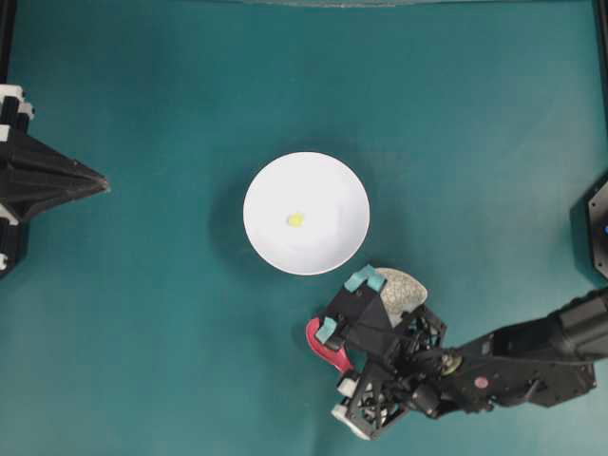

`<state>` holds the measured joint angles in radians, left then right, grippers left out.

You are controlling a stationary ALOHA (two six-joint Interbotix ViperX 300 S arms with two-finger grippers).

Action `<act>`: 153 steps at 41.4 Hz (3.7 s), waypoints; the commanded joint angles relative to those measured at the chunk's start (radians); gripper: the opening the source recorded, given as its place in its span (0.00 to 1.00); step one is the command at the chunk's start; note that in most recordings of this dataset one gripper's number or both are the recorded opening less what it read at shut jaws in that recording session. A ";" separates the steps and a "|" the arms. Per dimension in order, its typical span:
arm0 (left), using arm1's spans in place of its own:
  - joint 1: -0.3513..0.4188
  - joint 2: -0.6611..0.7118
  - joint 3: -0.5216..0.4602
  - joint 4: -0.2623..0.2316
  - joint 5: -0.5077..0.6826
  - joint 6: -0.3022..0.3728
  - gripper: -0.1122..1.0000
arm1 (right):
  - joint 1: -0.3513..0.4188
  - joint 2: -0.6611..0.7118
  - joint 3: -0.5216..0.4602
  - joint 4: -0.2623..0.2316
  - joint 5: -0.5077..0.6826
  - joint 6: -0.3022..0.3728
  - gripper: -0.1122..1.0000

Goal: Scoop the yellow hexagonal prism block from the bowl with a spoon using the right arm.

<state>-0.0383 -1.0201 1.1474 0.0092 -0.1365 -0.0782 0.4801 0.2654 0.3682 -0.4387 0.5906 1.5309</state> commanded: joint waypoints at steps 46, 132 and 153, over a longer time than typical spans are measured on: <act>-0.040 -0.009 -0.035 0.000 -0.011 -0.002 0.11 | 0.064 0.063 -0.106 0.009 0.110 0.077 0.48; -0.049 -0.009 -0.037 0.002 -0.044 -0.005 0.11 | 0.006 -0.514 0.337 -0.110 0.176 -0.738 0.34; -0.049 -0.009 -0.037 0.002 -0.044 -0.005 0.11 | 0.006 -0.509 0.388 -0.097 0.094 -0.746 0.34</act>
<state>-0.0859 -1.0324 1.1428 0.0092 -0.1718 -0.0828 0.4847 -0.2255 0.7609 -0.5354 0.7010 0.7839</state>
